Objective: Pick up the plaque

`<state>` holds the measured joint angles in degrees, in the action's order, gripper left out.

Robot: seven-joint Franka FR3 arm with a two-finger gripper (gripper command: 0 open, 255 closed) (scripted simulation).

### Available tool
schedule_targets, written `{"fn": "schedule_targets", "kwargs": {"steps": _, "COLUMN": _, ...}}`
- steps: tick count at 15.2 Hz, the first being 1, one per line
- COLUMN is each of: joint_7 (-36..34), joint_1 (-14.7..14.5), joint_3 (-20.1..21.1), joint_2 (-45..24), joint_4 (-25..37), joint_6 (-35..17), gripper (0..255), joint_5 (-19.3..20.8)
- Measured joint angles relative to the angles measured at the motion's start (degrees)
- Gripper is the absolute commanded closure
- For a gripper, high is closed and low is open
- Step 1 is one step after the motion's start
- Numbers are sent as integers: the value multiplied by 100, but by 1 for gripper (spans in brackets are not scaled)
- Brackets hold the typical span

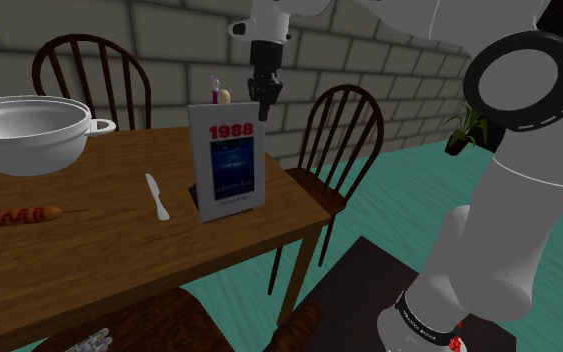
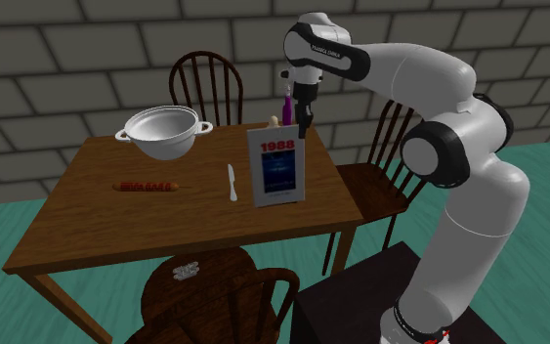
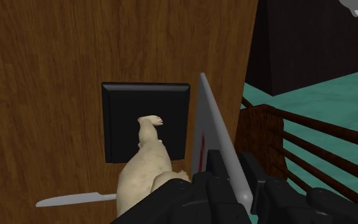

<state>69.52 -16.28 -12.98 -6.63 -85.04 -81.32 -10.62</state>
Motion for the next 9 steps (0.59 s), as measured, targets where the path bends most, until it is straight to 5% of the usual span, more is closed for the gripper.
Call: {"fn": "schedule_targets", "kwargs": {"steps": 9, "joint_7": -72, "joint_1": 63, "joint_3": -24, "joint_2": -245, "joint_4": 1002, "joint_6": 760, "gripper": 255, "joint_5": -77}}
